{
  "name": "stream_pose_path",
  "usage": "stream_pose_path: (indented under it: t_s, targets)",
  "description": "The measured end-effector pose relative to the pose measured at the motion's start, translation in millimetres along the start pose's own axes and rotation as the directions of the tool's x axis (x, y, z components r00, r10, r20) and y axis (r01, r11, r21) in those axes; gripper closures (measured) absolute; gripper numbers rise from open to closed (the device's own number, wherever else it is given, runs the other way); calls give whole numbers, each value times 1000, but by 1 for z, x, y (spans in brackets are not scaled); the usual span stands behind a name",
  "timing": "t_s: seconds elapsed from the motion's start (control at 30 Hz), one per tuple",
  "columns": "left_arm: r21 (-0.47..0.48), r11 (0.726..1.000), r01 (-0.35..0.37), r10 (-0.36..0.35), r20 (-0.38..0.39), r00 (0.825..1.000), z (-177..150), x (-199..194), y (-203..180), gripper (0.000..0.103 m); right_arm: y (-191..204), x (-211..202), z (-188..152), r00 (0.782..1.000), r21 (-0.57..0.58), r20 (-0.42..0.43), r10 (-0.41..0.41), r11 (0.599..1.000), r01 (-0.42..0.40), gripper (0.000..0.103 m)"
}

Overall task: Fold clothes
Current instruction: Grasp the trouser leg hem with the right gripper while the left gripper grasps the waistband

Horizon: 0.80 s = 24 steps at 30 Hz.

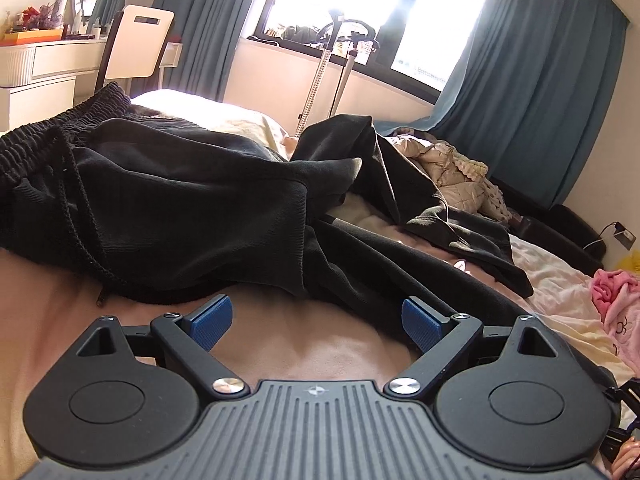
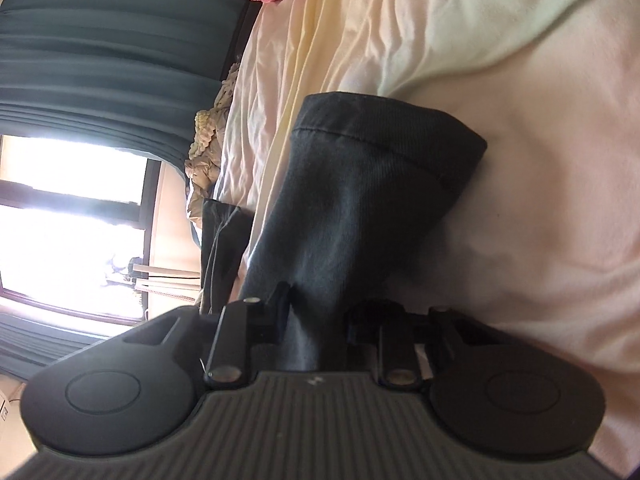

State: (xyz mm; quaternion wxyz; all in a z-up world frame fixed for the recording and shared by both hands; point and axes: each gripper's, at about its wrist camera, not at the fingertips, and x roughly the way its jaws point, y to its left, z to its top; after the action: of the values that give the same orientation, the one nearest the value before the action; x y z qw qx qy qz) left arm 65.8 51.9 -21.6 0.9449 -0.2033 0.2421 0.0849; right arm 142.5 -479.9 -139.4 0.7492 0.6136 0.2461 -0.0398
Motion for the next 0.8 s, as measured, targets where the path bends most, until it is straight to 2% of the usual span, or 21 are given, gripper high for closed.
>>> stream_pose_path:
  t_s: [0.07,0.13,0.23,0.37,0.43,0.5,0.53,0.57,0.63,0.7,0.77,0.8]
  targets:
    - [-69,998,-4,4,2,1000,20,-10,20,10,7,-4,0,999,-7,4,31,999,-31,80]
    - [-141,990,-2,5,20,1000,42,-27,44,10,15,-10,0,998,-27,9,58,998,-58,89]
    - [-196,981,4,1,26,1000,68,-51,81,10,28,-22,0,997,-92,34,76,993,-73,96]
    - [-297,954,-46,51,10,999,90,-81,140,10,48,-30,-2,998,-188,49,38,982,-28,99]
    - [-355,932,-72,75,-7,997,95,-92,169,10,47,-30,-3,998,-187,49,40,982,-30,99]
    - [-361,916,-174,163,-61,985,97,-94,190,10,45,-30,-3,998,-178,48,39,984,-30,99]
    - [-366,909,-199,183,-79,980,96,-93,197,10,44,-29,-2,998,-171,46,37,985,-29,99]
    - [-399,898,-185,165,-85,983,94,-89,208,10,43,-28,-2,998,-164,45,35,986,-28,99]
    - [-497,859,-124,89,-93,992,88,-79,227,10,37,-30,-4,999,-149,40,37,988,-30,97]
    - [-612,786,-85,21,-112,994,81,-63,246,10,35,-28,-3,999,-133,36,37,991,-32,95]
    - [-664,745,-67,-15,-117,993,75,-47,254,10,33,-26,-3,999,-123,36,34,992,-30,94]
    - [-673,736,-70,-20,-125,992,73,-41,254,10,33,-24,-2,999,-122,37,31,992,-26,94]
